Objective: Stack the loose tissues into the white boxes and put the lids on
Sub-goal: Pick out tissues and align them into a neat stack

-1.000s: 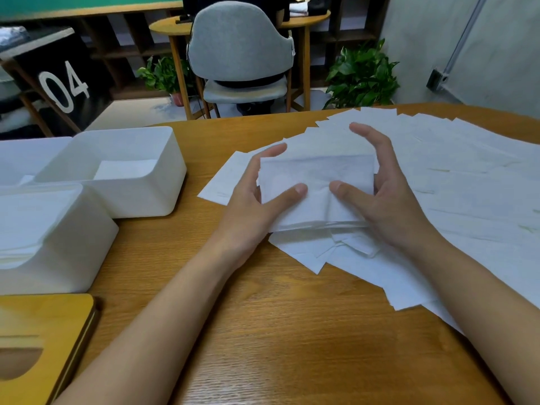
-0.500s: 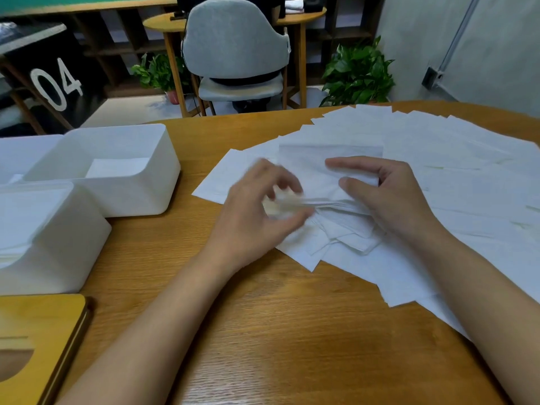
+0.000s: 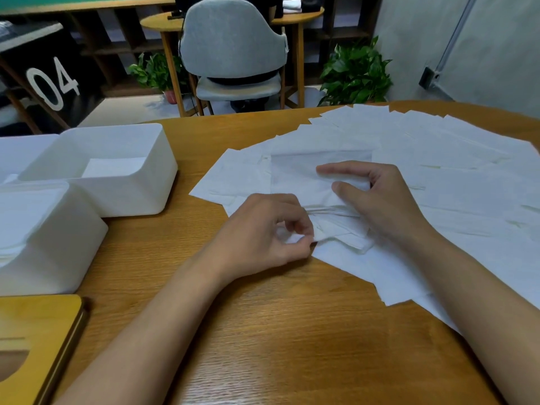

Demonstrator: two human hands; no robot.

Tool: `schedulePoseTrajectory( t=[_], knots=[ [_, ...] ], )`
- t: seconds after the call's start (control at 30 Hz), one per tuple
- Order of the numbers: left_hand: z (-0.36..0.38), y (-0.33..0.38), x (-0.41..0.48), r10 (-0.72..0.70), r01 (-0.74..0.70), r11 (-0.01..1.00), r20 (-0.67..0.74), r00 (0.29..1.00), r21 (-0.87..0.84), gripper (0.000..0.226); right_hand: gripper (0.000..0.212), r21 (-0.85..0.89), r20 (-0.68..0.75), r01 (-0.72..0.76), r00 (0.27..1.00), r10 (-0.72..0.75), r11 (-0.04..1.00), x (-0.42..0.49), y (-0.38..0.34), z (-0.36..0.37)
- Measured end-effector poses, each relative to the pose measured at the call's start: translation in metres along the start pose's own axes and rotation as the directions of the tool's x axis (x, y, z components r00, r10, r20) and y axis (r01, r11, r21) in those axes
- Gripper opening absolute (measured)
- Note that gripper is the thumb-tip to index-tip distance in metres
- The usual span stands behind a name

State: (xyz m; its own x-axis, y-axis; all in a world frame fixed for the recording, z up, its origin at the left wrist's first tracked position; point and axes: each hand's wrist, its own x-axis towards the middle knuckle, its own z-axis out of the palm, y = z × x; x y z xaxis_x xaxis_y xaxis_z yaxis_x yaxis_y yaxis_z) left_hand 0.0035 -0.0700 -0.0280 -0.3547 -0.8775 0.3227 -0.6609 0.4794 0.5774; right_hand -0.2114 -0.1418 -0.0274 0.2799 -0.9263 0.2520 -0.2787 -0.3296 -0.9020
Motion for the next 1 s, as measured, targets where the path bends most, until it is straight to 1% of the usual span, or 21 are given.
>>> schedulePoseTrajectory(
  t=[0.1, 0.17, 0.37, 0.47, 0.57, 0.67, 0.7, 0.8, 0.83, 0.9, 0.93, 1.0],
  knots=[
    [-0.003, 0.001, 0.0, 0.071, -0.068, 0.997, -0.136, 0.988, 0.026, 0.007, 0.036, 0.006, -0.002, -0.004, 1.0, 0.004, 1.0, 0.0, 0.0, 0.001],
    [-0.002, 0.0, 0.0, 0.124, -0.12, 0.992, -0.199, 0.972, 0.034, 0.008, 0.036, 0.004, -0.005, -0.005, 1.0, 0.005, 1.0, 0.0, -0.001, 0.001],
    [0.0, -0.002, 0.0, 0.246, -0.21, 0.967, -0.313, 0.917, 0.144, 0.005, 0.038, 0.015, -0.019, -0.005, 1.0, 0.006, 1.0, 0.0, -0.003, 0.001],
    [-0.003, -0.002, -0.001, 0.252, -0.205, 0.965, -0.373, 0.893, 0.162, 0.006, 0.038, 0.015, -0.027, -0.013, 1.0, 0.014, 1.0, 0.0, -0.002, 0.001],
    [-0.007, 0.001, -0.002, 0.16, -0.141, 0.987, -0.433, 0.887, 0.075, 0.006, 0.034, 0.023, -0.027, -0.019, 0.999, 0.019, 1.0, 0.0, -0.003, 0.001],
    [-0.012, 0.004, 0.0, 0.048, -0.086, 0.995, -0.482, 0.875, -0.058, 0.005, 0.019, 0.067, -0.003, 0.021, 1.0, -0.021, 0.998, -0.001, -0.007, 0.001],
    [-0.014, 0.005, 0.0, 0.015, -0.076, 0.992, -0.496, 0.868, -0.103, 0.005, 0.021, 0.086, 0.019, 0.046, 0.999, -0.048, 0.995, -0.003, -0.009, 0.001],
    [-0.016, 0.007, 0.001, -0.091, -0.043, 0.971, -0.534, 0.84, -0.233, 0.006, 0.045, 0.157, 0.091, 0.065, 0.993, -0.08, 0.985, -0.005, -0.01, 0.003],
    [-0.016, 0.006, 0.002, -0.13, -0.026, 0.962, -0.543, 0.83, -0.271, 0.007, 0.051, 0.19, 0.118, 0.057, 0.99, -0.08, 0.98, -0.007, -0.011, 0.004],
    [-0.015, 0.005, 0.004, -0.223, 0.021, 0.935, -0.539, 0.812, -0.355, 0.01, 0.053, 0.218, 0.15, 0.05, 0.985, -0.084, 0.975, -0.009, -0.011, 0.006],
    [-0.013, 0.004, 0.005, -0.278, 0.048, 0.913, -0.53, 0.801, -0.406, 0.011, 0.046, 0.202, 0.149, 0.063, 0.984, -0.094, 0.977, -0.01, -0.012, 0.007],
    [-0.011, 0.002, 0.006, -0.389, 0.107, 0.86, -0.504, 0.771, -0.5, 0.011, 0.02, 0.155, 0.13, 0.06, 0.988, -0.081, 0.986, -0.01, -0.014, 0.009]
  ],
)
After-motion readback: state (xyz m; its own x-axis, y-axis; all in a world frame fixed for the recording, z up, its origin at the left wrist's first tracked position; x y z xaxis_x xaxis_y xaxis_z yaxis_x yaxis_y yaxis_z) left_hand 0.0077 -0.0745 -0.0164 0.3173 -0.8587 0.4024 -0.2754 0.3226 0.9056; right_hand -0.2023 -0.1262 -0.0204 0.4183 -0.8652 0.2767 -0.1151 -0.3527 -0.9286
